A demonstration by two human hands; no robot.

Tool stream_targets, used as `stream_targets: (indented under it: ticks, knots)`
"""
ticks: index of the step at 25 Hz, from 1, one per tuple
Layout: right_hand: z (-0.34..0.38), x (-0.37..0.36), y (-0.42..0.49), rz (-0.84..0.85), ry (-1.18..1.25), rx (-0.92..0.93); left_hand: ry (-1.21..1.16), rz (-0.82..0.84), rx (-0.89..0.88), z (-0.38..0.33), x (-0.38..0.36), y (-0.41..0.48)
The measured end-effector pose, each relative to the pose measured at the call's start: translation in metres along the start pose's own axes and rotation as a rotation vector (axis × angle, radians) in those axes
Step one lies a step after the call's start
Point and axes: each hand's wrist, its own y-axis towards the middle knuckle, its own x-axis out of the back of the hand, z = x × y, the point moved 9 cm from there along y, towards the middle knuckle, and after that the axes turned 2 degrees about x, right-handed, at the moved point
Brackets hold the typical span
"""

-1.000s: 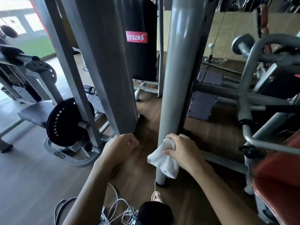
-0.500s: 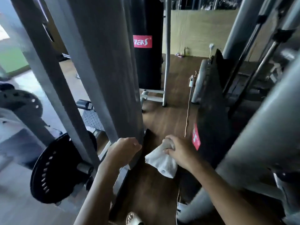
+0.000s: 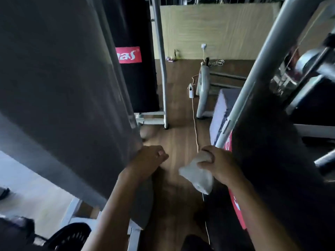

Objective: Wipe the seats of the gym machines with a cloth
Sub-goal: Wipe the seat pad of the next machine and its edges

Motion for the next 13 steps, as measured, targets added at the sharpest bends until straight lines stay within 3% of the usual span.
stream_targets:
  ticks: [8, 13]
  knots:
    - [-0.015, 0.021, 0.234, -0.075, 0.06, -0.032, 0.192, 0.036, -0.112, -0.041, 0.038, 0.233]
    - [-0.02, 0.045, 0.367, -0.101, 0.071, -0.097, 0.279, -0.039, -0.09, -0.065, 0.074, 0.369]
